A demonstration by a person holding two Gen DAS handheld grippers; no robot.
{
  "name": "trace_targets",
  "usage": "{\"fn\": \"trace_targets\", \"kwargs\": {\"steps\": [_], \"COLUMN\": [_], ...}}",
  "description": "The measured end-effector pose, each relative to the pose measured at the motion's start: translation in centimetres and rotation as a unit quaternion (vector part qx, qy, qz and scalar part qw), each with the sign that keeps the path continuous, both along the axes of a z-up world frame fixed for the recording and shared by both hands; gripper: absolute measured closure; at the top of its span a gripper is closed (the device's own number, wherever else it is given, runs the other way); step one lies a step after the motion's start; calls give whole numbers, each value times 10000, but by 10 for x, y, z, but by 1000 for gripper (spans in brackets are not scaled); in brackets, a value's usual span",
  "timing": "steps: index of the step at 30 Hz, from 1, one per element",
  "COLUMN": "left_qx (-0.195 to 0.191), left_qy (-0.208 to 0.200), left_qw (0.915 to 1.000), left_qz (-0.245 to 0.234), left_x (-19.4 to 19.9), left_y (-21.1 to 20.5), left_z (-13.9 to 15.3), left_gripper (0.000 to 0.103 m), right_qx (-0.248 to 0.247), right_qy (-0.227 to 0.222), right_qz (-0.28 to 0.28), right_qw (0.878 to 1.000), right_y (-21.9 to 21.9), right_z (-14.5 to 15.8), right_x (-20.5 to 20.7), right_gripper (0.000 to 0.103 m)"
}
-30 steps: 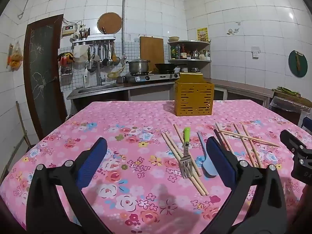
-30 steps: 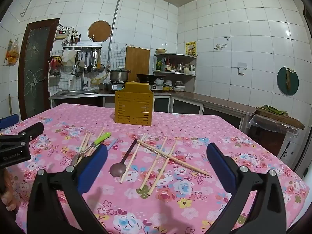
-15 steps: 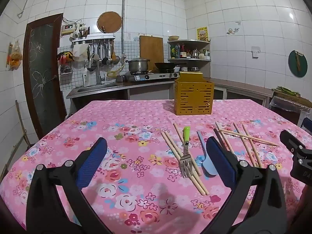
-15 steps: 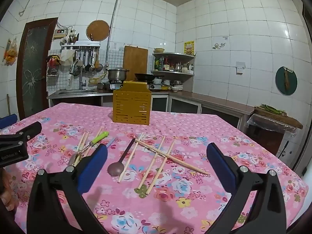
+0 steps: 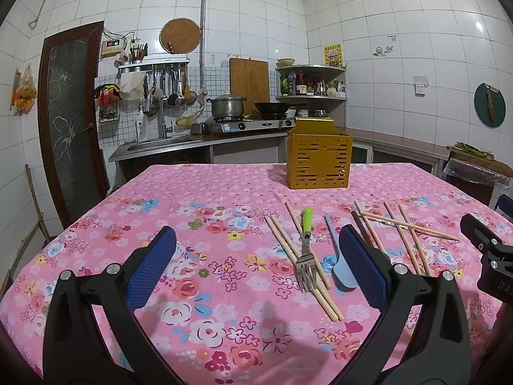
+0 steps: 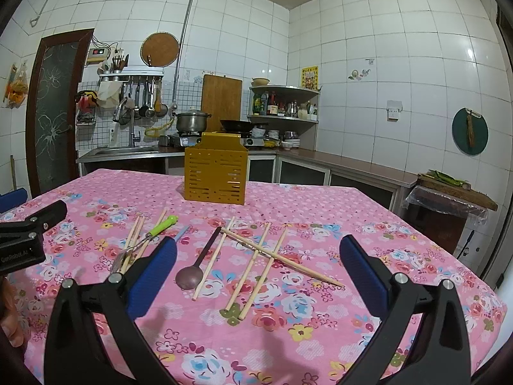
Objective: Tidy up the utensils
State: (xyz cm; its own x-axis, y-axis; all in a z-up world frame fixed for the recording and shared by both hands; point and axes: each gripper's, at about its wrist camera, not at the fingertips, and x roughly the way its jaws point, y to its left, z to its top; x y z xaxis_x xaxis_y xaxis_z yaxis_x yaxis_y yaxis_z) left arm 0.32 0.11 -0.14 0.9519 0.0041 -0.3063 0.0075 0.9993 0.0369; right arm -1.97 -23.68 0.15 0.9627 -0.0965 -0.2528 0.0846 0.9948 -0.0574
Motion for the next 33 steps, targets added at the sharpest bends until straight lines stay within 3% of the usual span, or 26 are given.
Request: {"fn": "trace_targets", "kwargs": {"steps": [33], "left_qx": [-13], "left_qy": [2], "left_qw": [10000], "left_qz": [6], "left_x": [-1], "left_y": [1], "left_z": [-1], "left_gripper": [5], "right_qx": [41], "right_qy": [6], "right_qz": [-42], "right_qw": [10000], "right_y": [-1], "right_z": [-2], "right_x": [1], "right_gripper": [4]}}
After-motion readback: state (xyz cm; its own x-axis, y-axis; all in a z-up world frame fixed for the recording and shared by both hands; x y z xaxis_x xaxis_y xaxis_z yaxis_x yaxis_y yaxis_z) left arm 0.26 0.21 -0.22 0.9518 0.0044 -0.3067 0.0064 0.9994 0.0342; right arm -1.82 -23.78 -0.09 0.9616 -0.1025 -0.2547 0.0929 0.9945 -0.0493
